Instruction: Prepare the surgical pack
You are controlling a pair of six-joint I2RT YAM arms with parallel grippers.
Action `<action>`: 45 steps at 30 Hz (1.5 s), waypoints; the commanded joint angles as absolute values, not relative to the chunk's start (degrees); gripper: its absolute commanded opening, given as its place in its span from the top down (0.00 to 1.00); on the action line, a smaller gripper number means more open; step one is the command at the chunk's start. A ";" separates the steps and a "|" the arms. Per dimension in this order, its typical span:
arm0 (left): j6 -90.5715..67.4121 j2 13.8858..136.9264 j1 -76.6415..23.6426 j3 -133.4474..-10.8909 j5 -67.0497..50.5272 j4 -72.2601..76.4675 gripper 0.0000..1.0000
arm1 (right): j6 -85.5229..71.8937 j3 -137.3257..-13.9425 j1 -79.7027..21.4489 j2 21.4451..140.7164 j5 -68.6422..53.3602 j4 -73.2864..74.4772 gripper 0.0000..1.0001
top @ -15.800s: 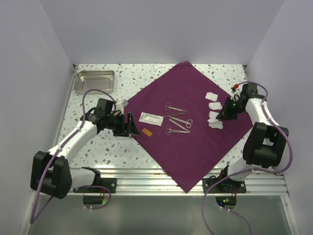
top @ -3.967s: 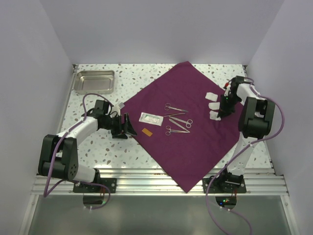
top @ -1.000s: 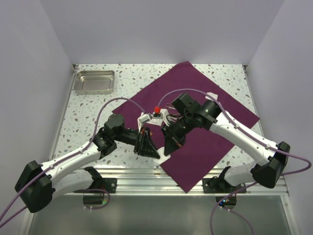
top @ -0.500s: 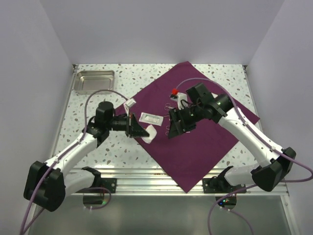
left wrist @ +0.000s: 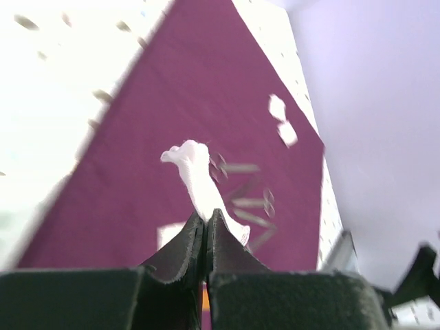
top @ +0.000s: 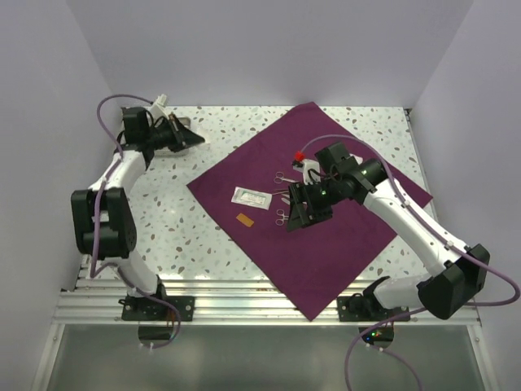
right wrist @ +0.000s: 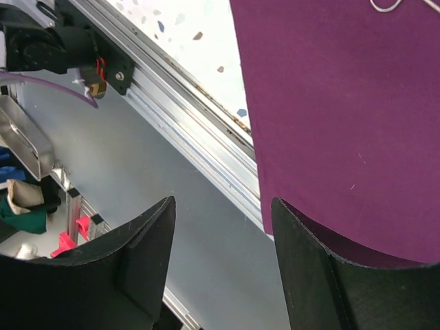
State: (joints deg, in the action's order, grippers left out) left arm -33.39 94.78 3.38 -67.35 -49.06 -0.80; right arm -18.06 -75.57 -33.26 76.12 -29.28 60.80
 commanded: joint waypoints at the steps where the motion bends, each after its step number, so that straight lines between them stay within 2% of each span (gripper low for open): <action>1: -29.28 103.86 7.46 -78.54 -46.41 -2.89 1.00 | -16.00 -74.45 -32.09 76.99 -29.09 62.14 0.39; 5: -25.75 116.15 10.02 -91.98 -46.40 -5.71 1.00 | -15.47 -74.44 -30.50 78.75 -30.32 62.05 0.39; 16: -24.70 137.09 13.62 -112.39 -49.93 -8.78 1.00 | -14.15 -79.01 -23.13 86.39 -31.02 62.76 0.39; 22: -27.60 139.56 14.50 -111.09 -49.48 -4.92 1.00 | -14.24 -79.72 -20.75 89.12 -31.82 61.70 0.39; 41: -21.71 146.16 15.56 -118.83 -44.48 -18.46 1.00 | -16.52 -79.80 -19.34 90.44 -31.64 59.59 0.40; 43: -21.27 145.81 15.56 -119.00 -43.60 -19.15 0.96 | -17.49 -79.89 -19.25 90.35 -31.47 58.89 0.40; 45: -20.74 145.29 15.56 -119.27 -42.37 -19.68 0.81 | -19.41 -80.15 -19.07 90.61 -30.94 57.75 0.40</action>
